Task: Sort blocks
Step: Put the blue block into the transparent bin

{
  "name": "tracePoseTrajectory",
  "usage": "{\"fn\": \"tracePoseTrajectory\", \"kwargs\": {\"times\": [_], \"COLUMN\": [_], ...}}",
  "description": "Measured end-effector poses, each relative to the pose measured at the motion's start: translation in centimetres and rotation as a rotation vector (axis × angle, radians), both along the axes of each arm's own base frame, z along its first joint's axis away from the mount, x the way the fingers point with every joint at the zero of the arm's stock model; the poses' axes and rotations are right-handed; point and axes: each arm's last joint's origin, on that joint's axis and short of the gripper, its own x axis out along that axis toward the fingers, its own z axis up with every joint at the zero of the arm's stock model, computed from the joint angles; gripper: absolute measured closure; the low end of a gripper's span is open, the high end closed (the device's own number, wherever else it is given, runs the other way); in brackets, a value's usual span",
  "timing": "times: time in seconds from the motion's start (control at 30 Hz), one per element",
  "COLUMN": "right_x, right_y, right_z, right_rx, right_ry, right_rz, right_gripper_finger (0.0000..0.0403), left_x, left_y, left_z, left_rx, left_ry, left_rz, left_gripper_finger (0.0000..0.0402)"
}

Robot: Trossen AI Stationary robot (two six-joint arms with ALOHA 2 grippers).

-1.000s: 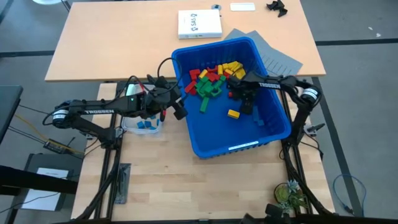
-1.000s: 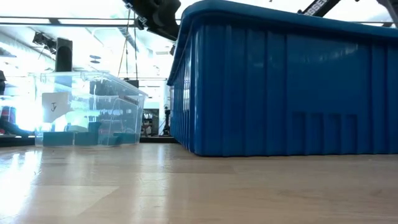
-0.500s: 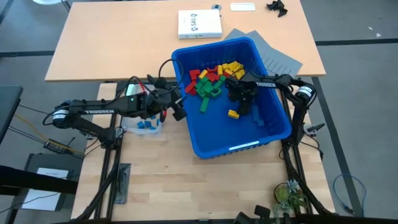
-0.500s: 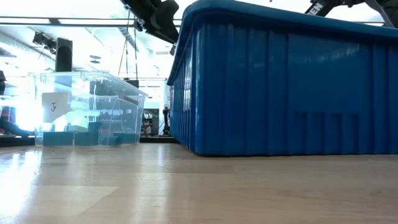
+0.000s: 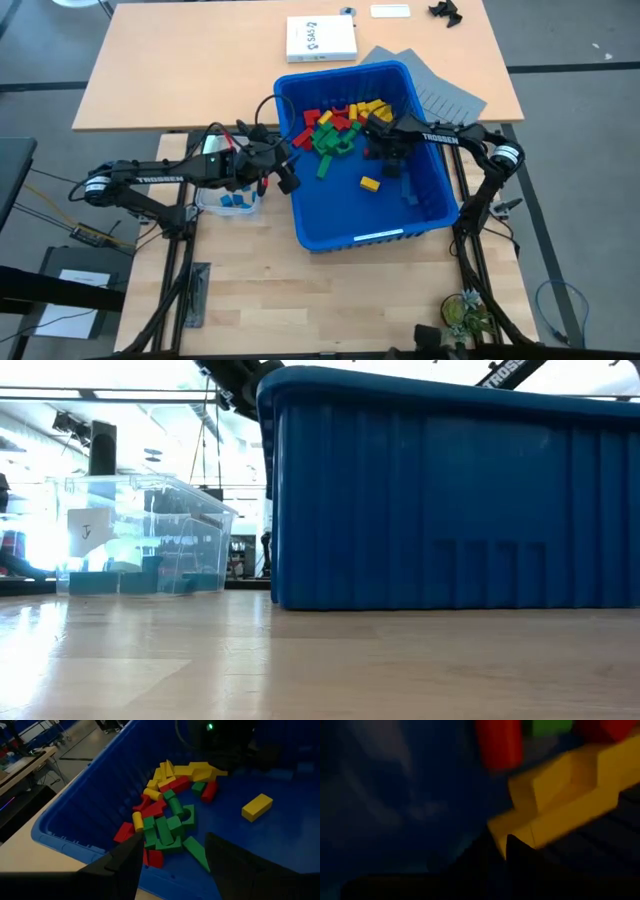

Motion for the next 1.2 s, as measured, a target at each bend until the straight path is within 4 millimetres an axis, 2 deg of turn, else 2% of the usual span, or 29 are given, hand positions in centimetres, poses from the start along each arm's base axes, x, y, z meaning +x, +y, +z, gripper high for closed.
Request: {"fn": "tracePoseTrajectory", "kwargs": {"times": [0.17, 0.27, 0.43, 0.77, 0.87, 0.93, 1.07, 1.2], "right_x": [-0.5, -0.5, -0.9, 0.1, 0.6, 1.1, 2.6, 2.6], "right_y": [0.1, -0.1, -0.4, -1.2, -0.7, 0.0, 0.7, 1.1], "right_z": [-0.2, -0.3, -1.2, -5.5, -5.6, -5.0, -2.8, 0.3], "right_rx": [-0.006, -0.043, 0.010, 0.089, 0.158, 0.195, 0.145, 0.131], "right_ry": [0.124, 0.200, 0.316, 0.400, 0.327, 0.235, -0.008, -0.232], "right_rz": [0.071, 0.121, 0.227, 0.244, 0.291, 0.315, 0.346, 0.318], "right_gripper_finger": [0.0339, 0.0351, 0.0382, 0.0396, 0.0394, 0.0395, 0.0396, 0.0395], "left_x": [0.0, 0.1, 0.2, 0.2, 0.2, 0.2, 0.3, 0.3], "left_y": [0.0, 0.0, -0.1, -0.2, -0.2, -0.2, -0.2, -0.2], "left_z": [0.1, 0.1, 0.2, 0.1, 0.1, 0.1, 0.2, 0.2], "left_rx": [0.001, -0.006, -0.035, -0.037, -0.038, -0.038, -0.025, -0.026], "left_ry": [-0.010, -0.024, -0.040, -0.035, -0.035, -0.035, -0.033, -0.034], "left_rz": [0.000, 0.002, -0.040, -0.057, -0.060, -0.061, -0.068, -0.074], "left_gripper_finger": [0.0183, 0.0183, 0.0183, 0.0183, 0.0183, 0.0183, 0.0183, 0.0183]}}
